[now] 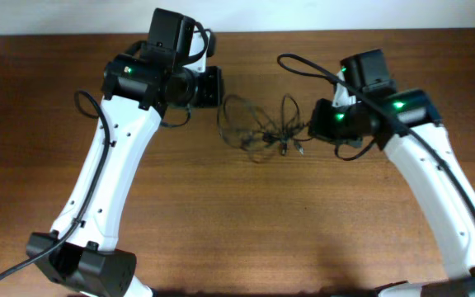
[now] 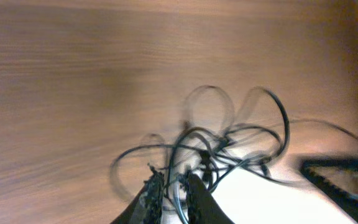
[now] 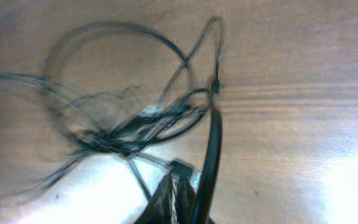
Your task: Untangle cables
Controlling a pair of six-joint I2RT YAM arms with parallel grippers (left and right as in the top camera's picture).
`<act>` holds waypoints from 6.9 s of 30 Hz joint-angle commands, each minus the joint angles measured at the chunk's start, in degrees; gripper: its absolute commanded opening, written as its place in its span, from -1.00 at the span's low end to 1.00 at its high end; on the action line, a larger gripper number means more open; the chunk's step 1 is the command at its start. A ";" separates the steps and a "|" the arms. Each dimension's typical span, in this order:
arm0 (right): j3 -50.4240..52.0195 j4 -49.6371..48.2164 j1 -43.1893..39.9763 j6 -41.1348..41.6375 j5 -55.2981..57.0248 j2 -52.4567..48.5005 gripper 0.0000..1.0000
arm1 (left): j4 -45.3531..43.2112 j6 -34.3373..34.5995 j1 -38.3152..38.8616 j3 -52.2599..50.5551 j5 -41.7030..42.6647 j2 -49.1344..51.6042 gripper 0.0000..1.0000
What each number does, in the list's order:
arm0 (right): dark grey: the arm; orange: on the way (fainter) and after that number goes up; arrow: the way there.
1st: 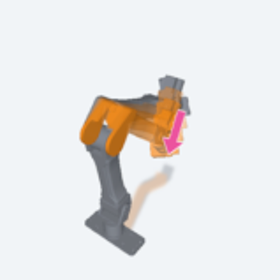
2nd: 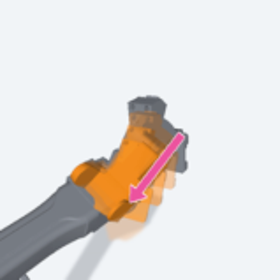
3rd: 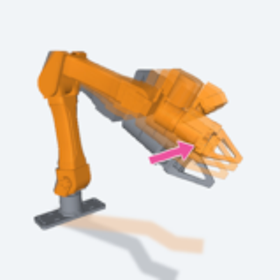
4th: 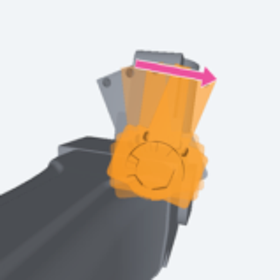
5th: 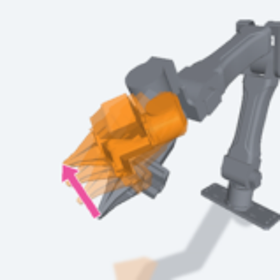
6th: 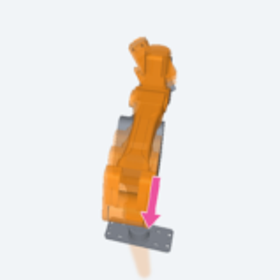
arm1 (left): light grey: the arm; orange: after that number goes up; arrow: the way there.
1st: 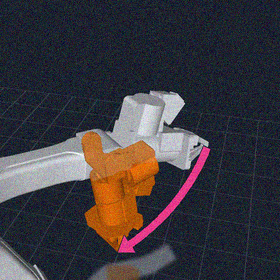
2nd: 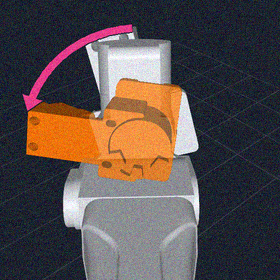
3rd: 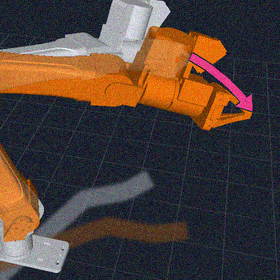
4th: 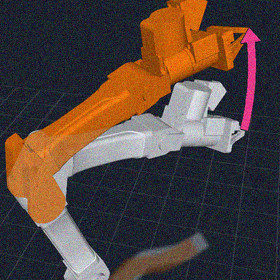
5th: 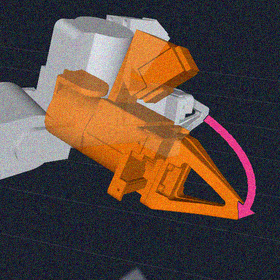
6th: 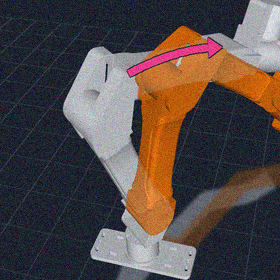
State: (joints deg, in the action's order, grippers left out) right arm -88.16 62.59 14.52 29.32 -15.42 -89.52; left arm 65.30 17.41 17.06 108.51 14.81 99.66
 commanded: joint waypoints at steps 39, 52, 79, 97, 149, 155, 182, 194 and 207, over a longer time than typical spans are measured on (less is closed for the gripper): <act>-15.96 14.19 -17.92 -14.12 -1.20 -7.39 0.89 | -8.59 -22.21 15.19 0.28 17.59 29.09 0.41; -15.87 14.25 -17.92 -14.38 -1.20 -7.41 0.89 | -11.63 -22.21 15.06 6.56 25.27 31.47 0.73; -15.87 10.64 -9.99 -15.39 -8.39 -7.41 0.70 | 4.66 -19.56 10.51 19.80 17.44 13.94 -1.00; -12.50 3.61 -3.17 -16.92 -18.86 -14.91 -0.03 | 3.50 -15.45 -1.57 19.80 51.39 13.94 -1.00; -20.50 20.17 -13.05 -16.09 1.16 -20.79 0.99 | -6.27 6.19 11.45 -23.93 -3.30 10.88 0.01; -20.50 20.55 -13.05 -16.96 1.14 -20.79 0.99 | -17.94 6.16 11.45 -29.62 -4.37 10.91 0.04; -19.71 1.22 4.33 -14.99 -12.57 -22.51 0.09 | -16.79 4.02 -8.61 -7.08 34.14 -0.81 -1.00; -19.02 -4.98 7.76 7.67 -13.99 -34.53 0.23 | -16.74 3.52 -8.61 -7.10 31.21 -0.79 -0.93; -20.61 0.17 4.66 -2.60 -0.24 -28.50 -0.92 | -6.67 3.30 -8.68 -7.10 -2.75 -0.24 -0.93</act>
State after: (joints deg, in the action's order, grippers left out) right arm -107.37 60.71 20.36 31.24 -23.22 -126.76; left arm 56.21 20.82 8.64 100.47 27.24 99.33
